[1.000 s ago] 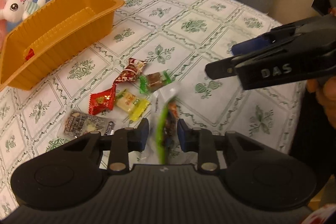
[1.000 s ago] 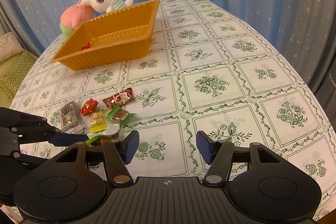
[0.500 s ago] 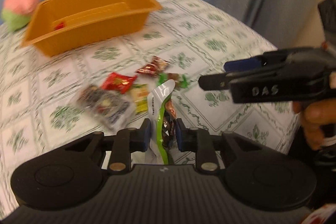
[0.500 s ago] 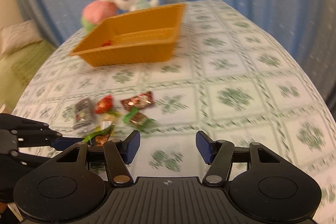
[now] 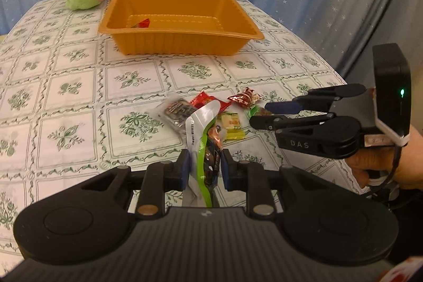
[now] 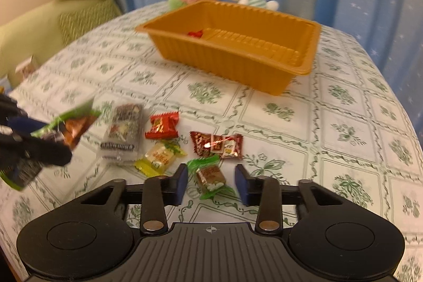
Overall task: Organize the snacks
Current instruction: 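Lift the green-edged wrapper with the left tool while the right tool grasps a green-wrapped candy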
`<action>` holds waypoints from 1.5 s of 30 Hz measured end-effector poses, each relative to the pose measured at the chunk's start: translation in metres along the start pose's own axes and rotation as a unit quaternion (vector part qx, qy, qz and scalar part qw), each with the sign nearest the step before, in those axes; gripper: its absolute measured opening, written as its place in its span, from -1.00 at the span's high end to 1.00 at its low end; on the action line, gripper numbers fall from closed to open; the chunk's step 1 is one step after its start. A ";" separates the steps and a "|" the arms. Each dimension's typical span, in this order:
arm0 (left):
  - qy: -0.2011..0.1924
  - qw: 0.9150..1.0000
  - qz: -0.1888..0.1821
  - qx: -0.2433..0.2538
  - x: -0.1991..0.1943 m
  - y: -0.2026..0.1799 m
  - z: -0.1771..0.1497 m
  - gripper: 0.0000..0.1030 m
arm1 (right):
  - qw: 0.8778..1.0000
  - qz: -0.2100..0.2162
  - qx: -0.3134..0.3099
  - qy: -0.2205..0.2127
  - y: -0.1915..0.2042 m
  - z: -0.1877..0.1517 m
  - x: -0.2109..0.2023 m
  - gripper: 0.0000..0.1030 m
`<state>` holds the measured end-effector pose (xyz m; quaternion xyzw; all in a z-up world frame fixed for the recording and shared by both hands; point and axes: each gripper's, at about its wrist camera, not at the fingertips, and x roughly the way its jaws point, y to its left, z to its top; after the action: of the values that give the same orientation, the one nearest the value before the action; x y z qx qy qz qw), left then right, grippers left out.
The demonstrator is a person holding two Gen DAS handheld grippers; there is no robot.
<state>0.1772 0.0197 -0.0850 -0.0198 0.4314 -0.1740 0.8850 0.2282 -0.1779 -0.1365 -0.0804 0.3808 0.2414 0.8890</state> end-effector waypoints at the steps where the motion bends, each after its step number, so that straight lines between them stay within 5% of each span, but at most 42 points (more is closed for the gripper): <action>1: 0.000 1.000 0.000 -0.003 0.000 0.000 -0.001 0.57 | 1.000 -0.002 -0.006 0.001 0.002 -0.001 0.001 0.55; 21: -0.019 0.996 0.036 -0.080 -0.029 -0.003 0.002 0.57 | 0.994 -0.035 0.098 -0.018 0.016 -0.002 -0.067 0.61; 45: -0.031 0.998 0.037 -0.052 -0.045 0.001 0.041 0.57 | 0.992 -0.038 0.118 -0.033 0.016 0.034 -0.095 0.61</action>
<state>0.1834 0.0304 -0.0255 -0.0548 0.4128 -0.1182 0.9014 0.1852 -0.1879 -0.0443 0.0186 0.3741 0.1635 0.9127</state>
